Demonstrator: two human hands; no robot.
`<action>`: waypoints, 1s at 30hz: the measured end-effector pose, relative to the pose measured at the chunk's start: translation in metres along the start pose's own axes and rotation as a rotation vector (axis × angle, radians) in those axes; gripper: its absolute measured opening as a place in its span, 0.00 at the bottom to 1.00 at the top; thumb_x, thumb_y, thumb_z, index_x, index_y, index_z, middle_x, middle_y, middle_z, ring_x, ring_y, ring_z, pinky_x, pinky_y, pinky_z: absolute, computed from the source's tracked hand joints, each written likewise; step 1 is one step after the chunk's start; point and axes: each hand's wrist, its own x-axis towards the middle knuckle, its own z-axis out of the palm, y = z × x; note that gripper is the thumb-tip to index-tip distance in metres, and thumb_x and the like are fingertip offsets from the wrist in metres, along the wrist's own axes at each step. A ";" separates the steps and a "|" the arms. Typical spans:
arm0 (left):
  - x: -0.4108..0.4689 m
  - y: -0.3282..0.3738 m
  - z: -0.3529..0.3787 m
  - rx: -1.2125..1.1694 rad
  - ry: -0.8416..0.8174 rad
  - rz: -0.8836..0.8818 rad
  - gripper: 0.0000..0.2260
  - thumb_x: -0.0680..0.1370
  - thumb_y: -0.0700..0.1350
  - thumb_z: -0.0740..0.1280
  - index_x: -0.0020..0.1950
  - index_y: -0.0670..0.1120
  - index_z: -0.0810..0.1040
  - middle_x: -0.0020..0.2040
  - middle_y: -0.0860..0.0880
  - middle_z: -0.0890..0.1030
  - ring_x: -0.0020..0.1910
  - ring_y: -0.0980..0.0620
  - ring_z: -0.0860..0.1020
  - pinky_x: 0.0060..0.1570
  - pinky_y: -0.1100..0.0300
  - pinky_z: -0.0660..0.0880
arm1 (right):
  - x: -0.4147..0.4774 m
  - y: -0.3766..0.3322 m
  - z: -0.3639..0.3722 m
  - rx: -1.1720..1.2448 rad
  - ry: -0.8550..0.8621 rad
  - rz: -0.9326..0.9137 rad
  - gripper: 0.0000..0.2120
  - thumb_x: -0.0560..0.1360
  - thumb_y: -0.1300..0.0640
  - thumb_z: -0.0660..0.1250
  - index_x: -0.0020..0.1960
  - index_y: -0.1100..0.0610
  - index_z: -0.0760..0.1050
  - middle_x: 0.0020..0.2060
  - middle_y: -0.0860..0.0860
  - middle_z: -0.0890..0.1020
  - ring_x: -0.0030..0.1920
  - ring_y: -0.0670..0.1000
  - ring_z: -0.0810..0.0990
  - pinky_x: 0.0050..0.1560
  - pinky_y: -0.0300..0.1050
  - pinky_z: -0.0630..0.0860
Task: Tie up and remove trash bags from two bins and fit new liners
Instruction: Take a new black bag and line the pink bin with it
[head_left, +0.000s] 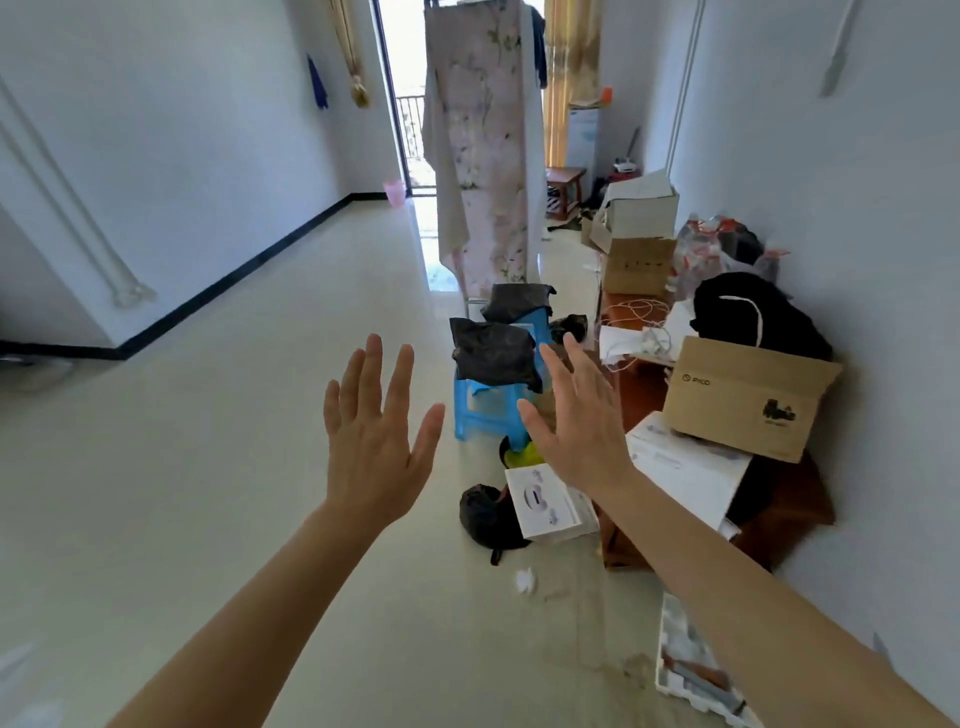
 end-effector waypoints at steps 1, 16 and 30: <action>0.015 -0.015 0.006 0.015 0.009 -0.013 0.30 0.81 0.62 0.47 0.81 0.51 0.51 0.82 0.46 0.47 0.80 0.44 0.47 0.76 0.40 0.50 | 0.023 -0.004 0.017 0.018 -0.020 -0.007 0.33 0.80 0.38 0.56 0.80 0.48 0.51 0.80 0.52 0.51 0.79 0.55 0.54 0.76 0.53 0.55; 0.312 -0.228 0.188 0.006 -0.106 0.058 0.31 0.81 0.62 0.48 0.81 0.49 0.51 0.81 0.45 0.47 0.80 0.44 0.47 0.76 0.40 0.51 | 0.343 0.001 0.247 -0.035 -0.132 -0.023 0.33 0.81 0.43 0.58 0.81 0.51 0.52 0.80 0.53 0.52 0.79 0.55 0.54 0.77 0.51 0.52; 0.635 -0.265 0.422 -0.061 -0.295 0.195 0.31 0.81 0.63 0.46 0.81 0.50 0.48 0.81 0.46 0.44 0.80 0.45 0.45 0.77 0.43 0.50 | 0.611 0.159 0.405 -0.037 -0.107 0.265 0.31 0.81 0.43 0.58 0.79 0.50 0.53 0.79 0.55 0.55 0.78 0.56 0.58 0.75 0.55 0.59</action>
